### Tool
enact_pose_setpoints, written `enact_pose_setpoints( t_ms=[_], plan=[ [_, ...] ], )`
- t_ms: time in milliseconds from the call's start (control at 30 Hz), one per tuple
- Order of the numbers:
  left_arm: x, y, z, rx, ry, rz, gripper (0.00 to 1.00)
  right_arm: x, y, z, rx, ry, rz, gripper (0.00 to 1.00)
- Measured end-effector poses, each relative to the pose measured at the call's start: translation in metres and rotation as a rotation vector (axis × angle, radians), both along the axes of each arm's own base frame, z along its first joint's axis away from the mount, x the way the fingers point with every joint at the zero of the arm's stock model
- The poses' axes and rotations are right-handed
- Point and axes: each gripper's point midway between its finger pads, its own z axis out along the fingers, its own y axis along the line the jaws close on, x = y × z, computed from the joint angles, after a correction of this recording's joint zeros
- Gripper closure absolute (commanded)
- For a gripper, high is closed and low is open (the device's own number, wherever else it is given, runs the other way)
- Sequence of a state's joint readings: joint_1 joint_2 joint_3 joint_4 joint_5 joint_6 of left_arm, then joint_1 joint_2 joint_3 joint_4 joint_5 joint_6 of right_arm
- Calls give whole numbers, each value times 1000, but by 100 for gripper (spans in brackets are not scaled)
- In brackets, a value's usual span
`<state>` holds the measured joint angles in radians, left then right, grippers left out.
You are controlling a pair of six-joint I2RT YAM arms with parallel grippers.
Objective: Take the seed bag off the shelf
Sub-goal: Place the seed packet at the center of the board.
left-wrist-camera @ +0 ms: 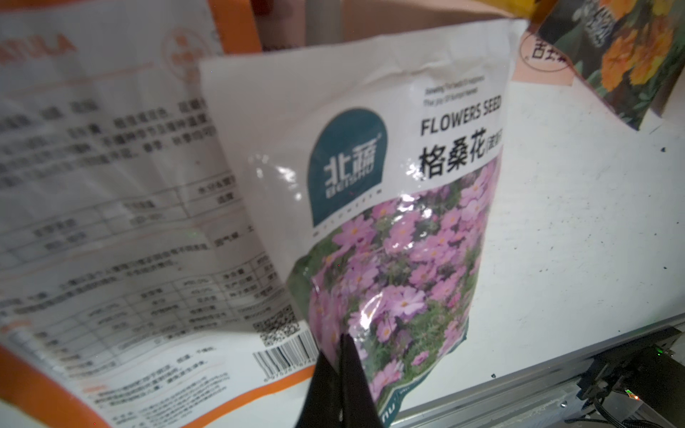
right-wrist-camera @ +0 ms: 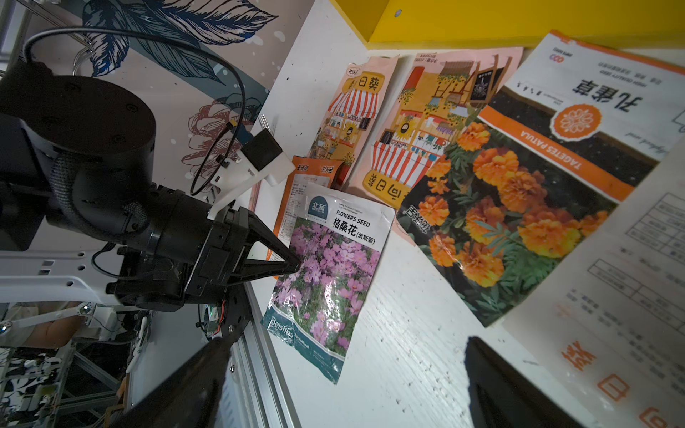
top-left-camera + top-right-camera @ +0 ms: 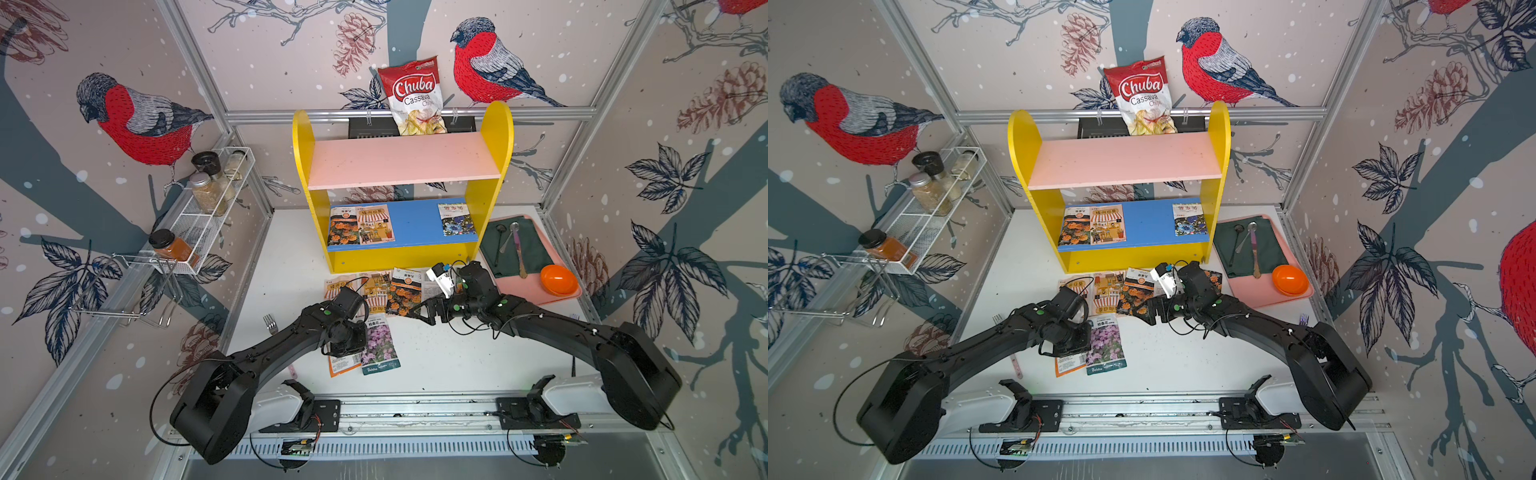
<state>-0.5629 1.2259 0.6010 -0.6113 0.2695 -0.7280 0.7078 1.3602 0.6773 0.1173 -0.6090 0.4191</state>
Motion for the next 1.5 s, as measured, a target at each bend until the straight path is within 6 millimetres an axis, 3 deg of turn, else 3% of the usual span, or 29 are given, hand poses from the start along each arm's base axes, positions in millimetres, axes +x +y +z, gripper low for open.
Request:
enact_pose_setpoints(
  t_ms=[733, 1067, 1267, 1500],
  plan=[
    [-2, -13, -3, -37, 7, -52, 100, 1, 0, -4, -7, 8, -3, 0],
    [-3, -9, -3, -16, 5, -48, 75, 1, 0, -4, -7, 7, -3, 0],
    [0, -10, 1, -16, -1, -47, 66, 1, 0, -2, -4, 5, -3, 0],
    [7, -8, 21, 5, -34, -41, 52, 2, -3, -2, -3, 3, -10, 0]
  ],
)
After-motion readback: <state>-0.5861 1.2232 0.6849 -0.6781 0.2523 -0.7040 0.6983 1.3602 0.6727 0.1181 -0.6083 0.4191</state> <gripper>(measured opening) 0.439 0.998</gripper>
